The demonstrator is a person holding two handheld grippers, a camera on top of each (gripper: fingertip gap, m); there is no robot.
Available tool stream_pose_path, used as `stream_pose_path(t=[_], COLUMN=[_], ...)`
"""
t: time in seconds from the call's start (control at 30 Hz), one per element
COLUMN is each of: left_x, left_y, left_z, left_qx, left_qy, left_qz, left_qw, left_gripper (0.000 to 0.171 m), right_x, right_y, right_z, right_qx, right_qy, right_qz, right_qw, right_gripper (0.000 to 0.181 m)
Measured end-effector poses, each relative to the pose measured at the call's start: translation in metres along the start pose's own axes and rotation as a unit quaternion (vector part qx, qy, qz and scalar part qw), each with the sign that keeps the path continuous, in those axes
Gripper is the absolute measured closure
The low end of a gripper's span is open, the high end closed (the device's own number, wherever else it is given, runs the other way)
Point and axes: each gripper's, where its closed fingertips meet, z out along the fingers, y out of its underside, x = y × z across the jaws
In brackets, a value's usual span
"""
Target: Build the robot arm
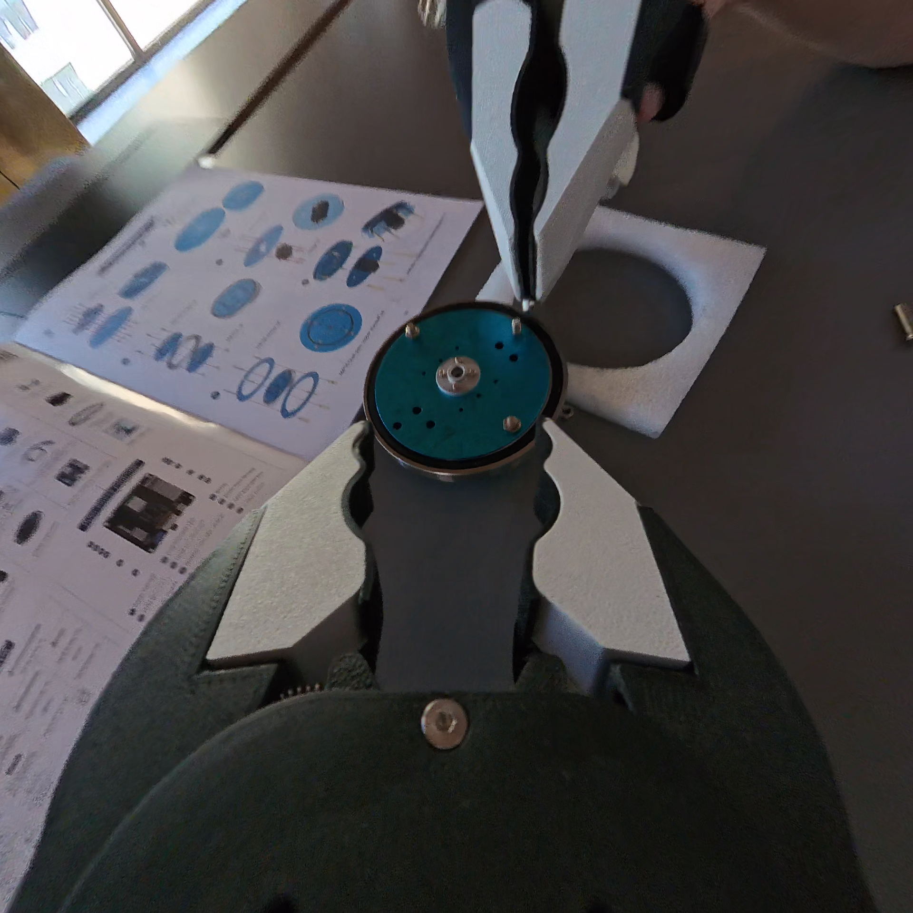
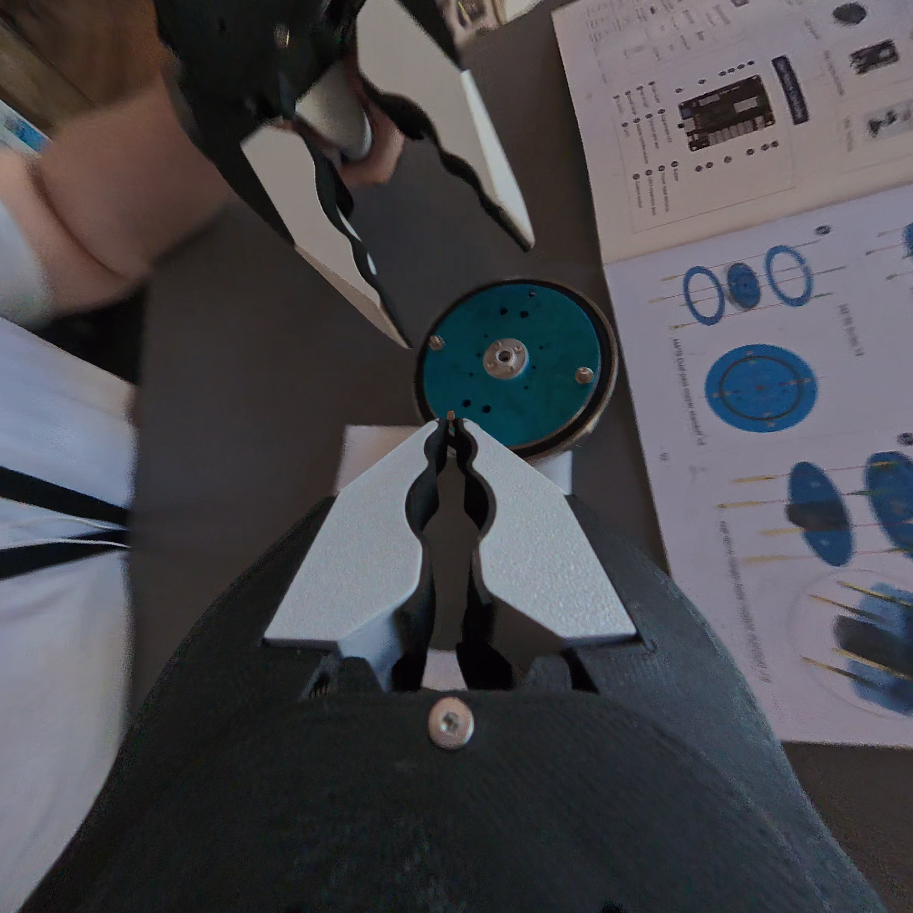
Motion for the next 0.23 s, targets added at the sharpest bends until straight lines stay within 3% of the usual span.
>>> stream_pose_path(t=[0.1, 0.23], left_x=[0.011, 0.034], left_y=[-0.028, -0.057], left_z=[-0.014, -0.018], left_qx=[0.061, 0.130], left_qy=[0.001, -0.001], left_qz=[0.043, 0.098], left_qw=[0.997, 0.987], left_gripper=[0.133, 0.148], right_x=[-0.015, -0.029], right_y=[-0.014, -0.030], right_z=[-0.006, -0.016], right_qx=[0.048, 0.099], right_qy=[-0.095, -0.199], right_qz=[0.096, 0.193], right_qw=[0.990, 0.956], right_gripper=[0.180, 0.180])
